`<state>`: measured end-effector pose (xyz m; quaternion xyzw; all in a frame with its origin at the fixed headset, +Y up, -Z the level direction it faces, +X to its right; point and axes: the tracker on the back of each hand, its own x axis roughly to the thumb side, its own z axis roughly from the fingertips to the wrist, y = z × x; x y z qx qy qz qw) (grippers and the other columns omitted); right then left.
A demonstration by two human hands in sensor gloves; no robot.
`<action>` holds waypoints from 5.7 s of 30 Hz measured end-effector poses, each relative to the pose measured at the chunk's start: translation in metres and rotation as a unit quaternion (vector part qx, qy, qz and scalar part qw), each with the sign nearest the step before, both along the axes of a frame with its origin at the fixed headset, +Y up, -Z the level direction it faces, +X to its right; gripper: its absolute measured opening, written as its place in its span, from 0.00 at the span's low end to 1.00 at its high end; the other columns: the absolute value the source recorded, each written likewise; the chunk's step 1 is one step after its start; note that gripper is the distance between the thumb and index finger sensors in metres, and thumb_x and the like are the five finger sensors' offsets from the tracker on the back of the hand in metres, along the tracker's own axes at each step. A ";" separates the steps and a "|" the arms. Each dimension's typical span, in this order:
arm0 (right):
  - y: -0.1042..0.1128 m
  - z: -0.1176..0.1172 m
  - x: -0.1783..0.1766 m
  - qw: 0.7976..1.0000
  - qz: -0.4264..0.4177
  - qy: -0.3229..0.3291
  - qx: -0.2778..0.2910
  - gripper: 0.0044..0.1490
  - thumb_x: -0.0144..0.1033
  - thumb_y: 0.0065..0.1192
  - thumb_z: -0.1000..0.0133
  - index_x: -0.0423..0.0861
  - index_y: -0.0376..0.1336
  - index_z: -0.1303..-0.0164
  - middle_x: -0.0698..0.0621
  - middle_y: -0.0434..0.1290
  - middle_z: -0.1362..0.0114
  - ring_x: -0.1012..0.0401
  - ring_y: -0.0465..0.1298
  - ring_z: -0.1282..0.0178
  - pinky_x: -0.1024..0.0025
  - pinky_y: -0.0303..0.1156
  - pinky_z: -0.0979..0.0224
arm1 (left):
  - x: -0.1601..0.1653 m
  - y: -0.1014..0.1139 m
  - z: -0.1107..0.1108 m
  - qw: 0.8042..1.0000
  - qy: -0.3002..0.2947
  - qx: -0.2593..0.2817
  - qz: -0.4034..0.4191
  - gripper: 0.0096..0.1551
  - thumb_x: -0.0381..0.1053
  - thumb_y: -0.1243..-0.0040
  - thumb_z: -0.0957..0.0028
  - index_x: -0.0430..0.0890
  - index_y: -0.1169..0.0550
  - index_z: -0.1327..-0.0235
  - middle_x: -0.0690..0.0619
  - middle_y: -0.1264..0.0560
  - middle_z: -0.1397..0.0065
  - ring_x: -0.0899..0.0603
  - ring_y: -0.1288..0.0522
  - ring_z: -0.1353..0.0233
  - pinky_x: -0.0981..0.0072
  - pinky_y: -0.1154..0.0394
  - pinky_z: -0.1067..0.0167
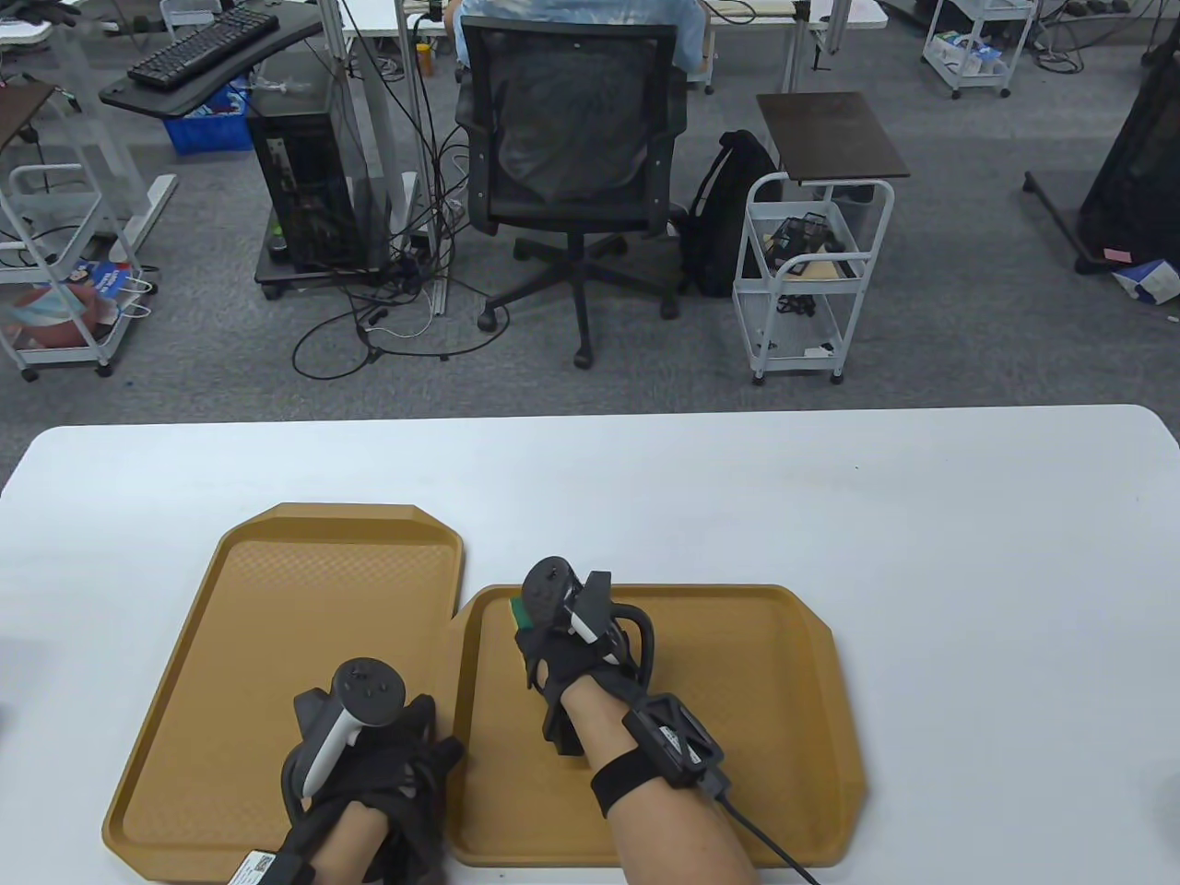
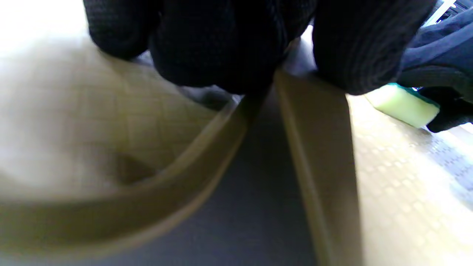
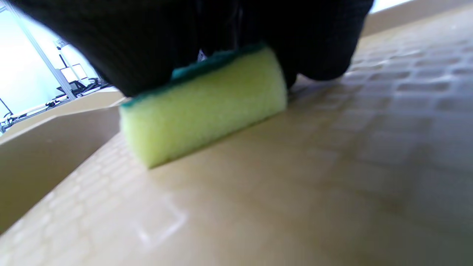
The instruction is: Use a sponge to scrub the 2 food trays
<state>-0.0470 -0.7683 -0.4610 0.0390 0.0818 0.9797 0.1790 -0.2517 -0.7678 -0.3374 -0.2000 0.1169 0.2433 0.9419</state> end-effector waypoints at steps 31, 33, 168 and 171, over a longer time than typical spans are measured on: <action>0.000 0.071 -0.027 0.986 0.012 0.128 -0.110 0.46 0.50 0.71 0.47 0.49 0.55 0.21 0.43 0.55 0.17 0.49 0.74 0.44 0.52 0.75 0.39 | -0.002 -0.002 -0.001 1.000 -0.004 -0.003 0.003 0.42 0.62 0.32 0.56 0.53 0.29 0.26 0.48 0.17 0.54 0.42 0.19 0.56 0.46 0.25 0.45; 0.000 0.085 -0.026 0.984 0.011 0.138 -0.115 0.47 0.49 0.71 0.47 0.48 0.54 0.21 0.43 0.55 0.17 0.49 0.74 0.44 0.52 0.76 0.39 | -0.002 -0.002 -0.001 1.000 -0.005 -0.003 0.003 0.42 0.62 0.32 0.56 0.53 0.29 0.26 0.48 0.17 0.54 0.42 0.19 0.56 0.46 0.25 0.45; 0.001 0.077 -0.026 0.991 0.022 0.109 -0.076 0.51 0.52 0.72 0.49 0.47 0.53 0.20 0.41 0.52 0.16 0.46 0.72 0.39 0.51 0.74 0.37 | 0.002 -0.004 -0.002 1.000 -0.016 -0.005 -0.015 0.43 0.62 0.34 0.54 0.52 0.31 0.25 0.49 0.17 0.54 0.42 0.19 0.57 0.46 0.25 0.45; 0.001 0.090 -0.029 0.988 0.041 0.126 -0.080 0.53 0.53 0.73 0.49 0.46 0.51 0.19 0.41 0.50 0.15 0.46 0.71 0.39 0.50 0.74 0.36 | 0.002 -0.004 -0.002 1.000 -0.015 -0.004 -0.015 0.42 0.62 0.34 0.54 0.52 0.31 0.25 0.48 0.17 0.54 0.41 0.19 0.57 0.46 0.25 0.45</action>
